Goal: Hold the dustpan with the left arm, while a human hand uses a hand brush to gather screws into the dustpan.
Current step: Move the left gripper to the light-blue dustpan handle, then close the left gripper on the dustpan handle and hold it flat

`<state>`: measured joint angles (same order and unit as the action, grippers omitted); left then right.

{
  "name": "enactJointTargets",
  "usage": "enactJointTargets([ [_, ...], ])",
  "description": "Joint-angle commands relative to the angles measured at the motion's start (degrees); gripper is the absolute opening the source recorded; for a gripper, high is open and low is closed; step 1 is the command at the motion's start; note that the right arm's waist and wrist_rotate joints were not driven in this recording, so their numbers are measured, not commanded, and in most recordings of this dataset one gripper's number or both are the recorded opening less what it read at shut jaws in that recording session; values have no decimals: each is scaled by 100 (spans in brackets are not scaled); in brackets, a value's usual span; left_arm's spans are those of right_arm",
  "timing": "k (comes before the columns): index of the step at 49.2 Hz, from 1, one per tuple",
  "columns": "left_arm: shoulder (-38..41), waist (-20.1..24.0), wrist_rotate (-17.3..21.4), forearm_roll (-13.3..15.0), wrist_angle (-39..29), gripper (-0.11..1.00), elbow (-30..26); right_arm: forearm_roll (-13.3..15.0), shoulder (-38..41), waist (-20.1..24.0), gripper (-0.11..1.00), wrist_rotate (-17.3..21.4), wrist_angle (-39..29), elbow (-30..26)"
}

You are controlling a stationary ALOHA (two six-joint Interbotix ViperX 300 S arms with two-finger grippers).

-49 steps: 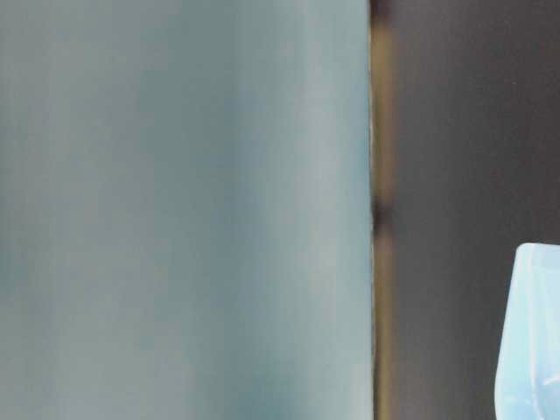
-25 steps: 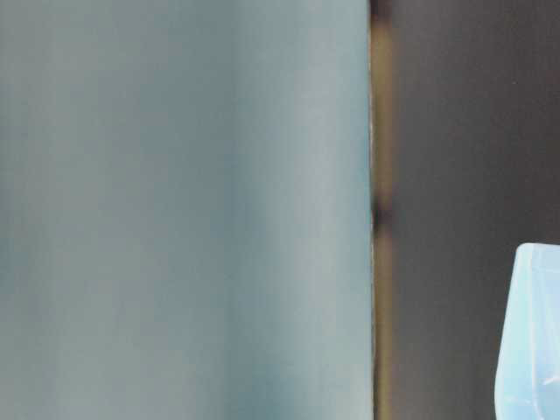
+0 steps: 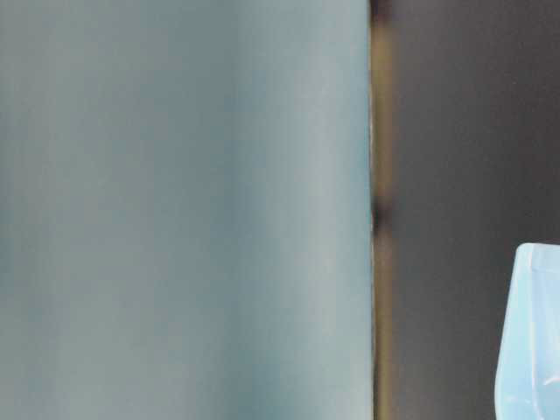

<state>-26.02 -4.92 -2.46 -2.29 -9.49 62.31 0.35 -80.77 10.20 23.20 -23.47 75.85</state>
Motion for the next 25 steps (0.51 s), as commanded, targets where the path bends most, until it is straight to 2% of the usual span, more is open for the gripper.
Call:
enactJointTargets([
  [1, 352, 53, 44, -18, 448, 89, -70, 0, -114, 0, 0, 0, -334, -26],
  [6, 694, 176, 62, -18, 554, 88, -44, 0, -255, 0, 0, -9, -589, -26],
  [17, 1266, 272, 62, -18, 659, 88, -18, 9, -413, 0, 0, 0, -598, -18],
  [25, 1626, 272, 26, -18, 1134, 88, 44, 9, -422, 0, 0, 0, -606, -18],
])
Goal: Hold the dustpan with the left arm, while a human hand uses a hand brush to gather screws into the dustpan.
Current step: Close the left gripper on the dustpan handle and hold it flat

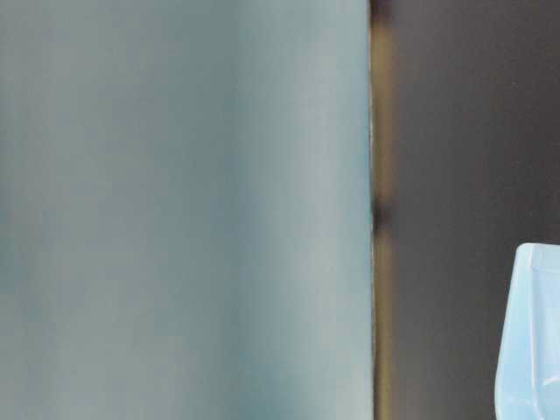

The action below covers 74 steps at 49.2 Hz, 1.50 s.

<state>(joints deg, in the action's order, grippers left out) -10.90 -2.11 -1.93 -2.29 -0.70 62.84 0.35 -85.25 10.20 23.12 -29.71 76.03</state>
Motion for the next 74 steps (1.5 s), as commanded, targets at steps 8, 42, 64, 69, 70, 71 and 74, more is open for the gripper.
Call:
enactJointTargets([
  [8, 396, -9, -53, -18, 826, 87, 35, 9, 18, 0, 0, 9, 9, -35],
  [42, 264, -53, -132, -18, 993, 30, 105, 18, 9, 0, 0, 0, -18, -35],
  [64, -466, -141, -861, -18, -299, 30, -211, 18, -44, 0, 0, 0, -79, -35],
  [69, -580, -167, -861, -18, -712, 30, -299, 18, -62, 0, 0, 0, -79, -35],
  [70, -598, -167, -861, -18, -791, 30, -316, 18, -44, 0, 0, 0, -79, -35],
  [71, -606, -176, -870, -18, -853, 30, -334, 18, -44, 0, 0, 0, -79, -35],
  [74, -624, -185, -879, -18, -1028, 30, -404, 18, -44, 0, 0, 0, -79, -35],
])
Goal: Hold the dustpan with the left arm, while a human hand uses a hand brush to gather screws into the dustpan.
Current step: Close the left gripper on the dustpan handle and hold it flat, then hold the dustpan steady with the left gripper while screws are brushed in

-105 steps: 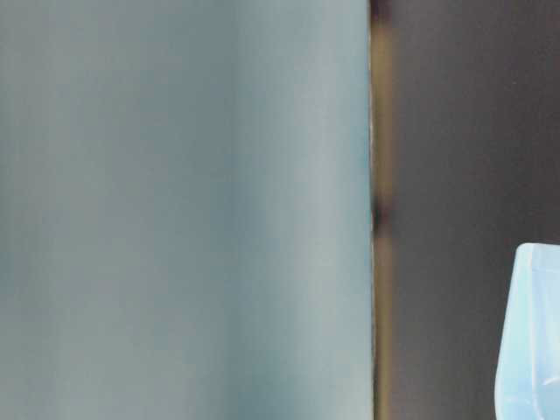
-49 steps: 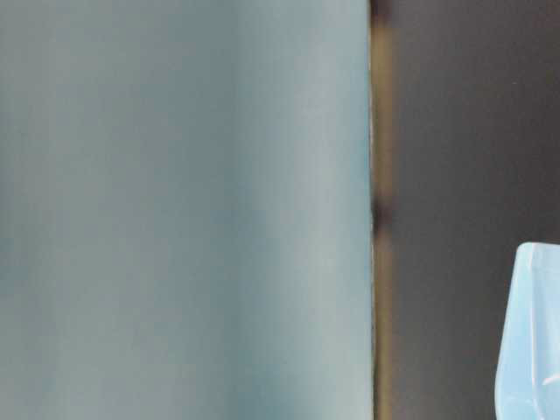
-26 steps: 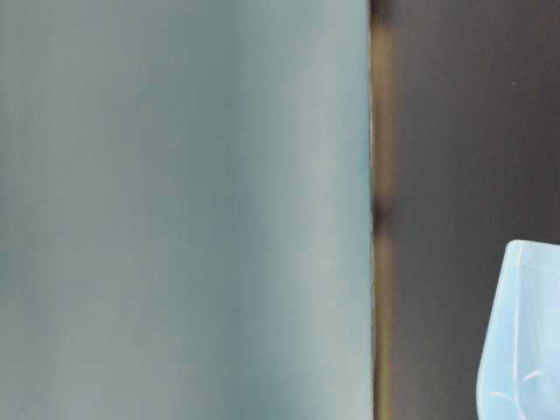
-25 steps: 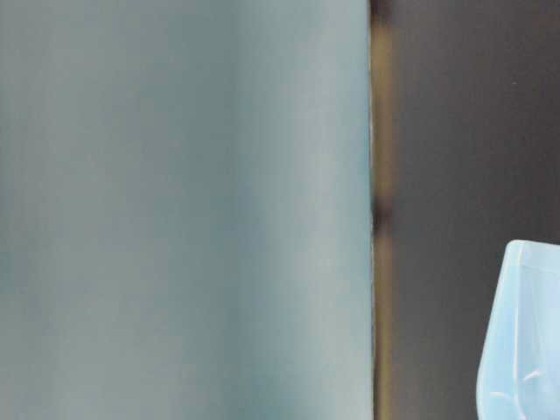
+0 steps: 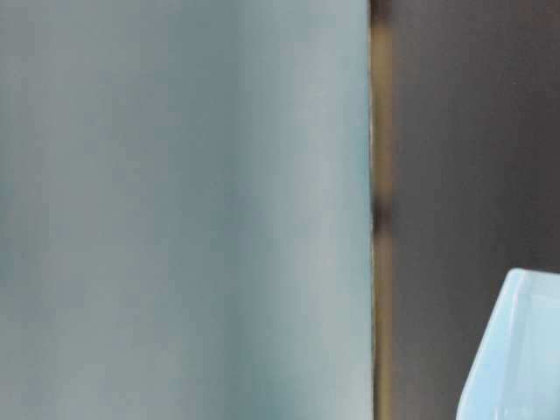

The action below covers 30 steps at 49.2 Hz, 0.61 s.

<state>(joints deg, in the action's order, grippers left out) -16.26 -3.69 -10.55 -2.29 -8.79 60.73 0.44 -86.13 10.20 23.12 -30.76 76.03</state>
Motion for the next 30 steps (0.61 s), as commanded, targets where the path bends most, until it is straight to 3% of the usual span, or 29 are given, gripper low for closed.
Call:
enactJointTargets([
  [1, -97, -35, -26, -18, -272, 30, -202, 9, 44, 0, 0, 0, 26, -35],
  [18, -475, -53, -149, -18, -519, 30, -290, 9, 26, 0, 0, 9, 26, -35],
  [30, -729, -44, -167, -18, -229, 30, 9, 9, 26, 0, 0, 0, 26, -35],
])
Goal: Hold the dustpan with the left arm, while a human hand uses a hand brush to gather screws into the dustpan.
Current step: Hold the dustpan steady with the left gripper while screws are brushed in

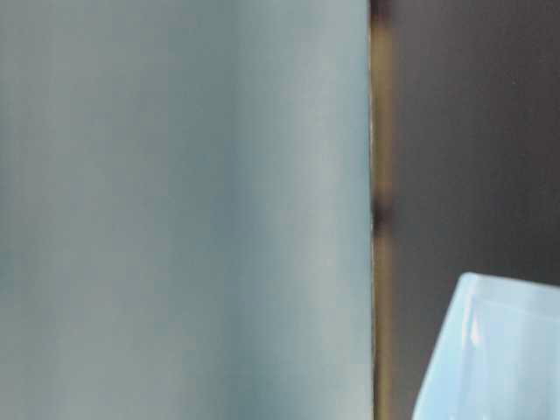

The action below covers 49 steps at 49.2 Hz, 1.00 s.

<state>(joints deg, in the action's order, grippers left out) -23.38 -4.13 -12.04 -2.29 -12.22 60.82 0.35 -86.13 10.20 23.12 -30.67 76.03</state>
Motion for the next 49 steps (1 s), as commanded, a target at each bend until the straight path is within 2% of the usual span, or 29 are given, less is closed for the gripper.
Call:
enactJointTargets([
  [1, 0, 0, -18, -18, 105, 30, 18, 18, 26, 0, 0, 0, 18, -35],
  [15, 536, 26, 26, -18, 132, 30, -9, 18, 26, 0, 0, 0, 18, -35],
  [27, 967, 88, 44, -18, 527, 30, -9, 18, 26, 0, 0, 9, 18, -35],
  [49, 1099, 97, 70, -18, 448, 30, -62, 18, 26, 0, 0, 0, 18, -35],
])
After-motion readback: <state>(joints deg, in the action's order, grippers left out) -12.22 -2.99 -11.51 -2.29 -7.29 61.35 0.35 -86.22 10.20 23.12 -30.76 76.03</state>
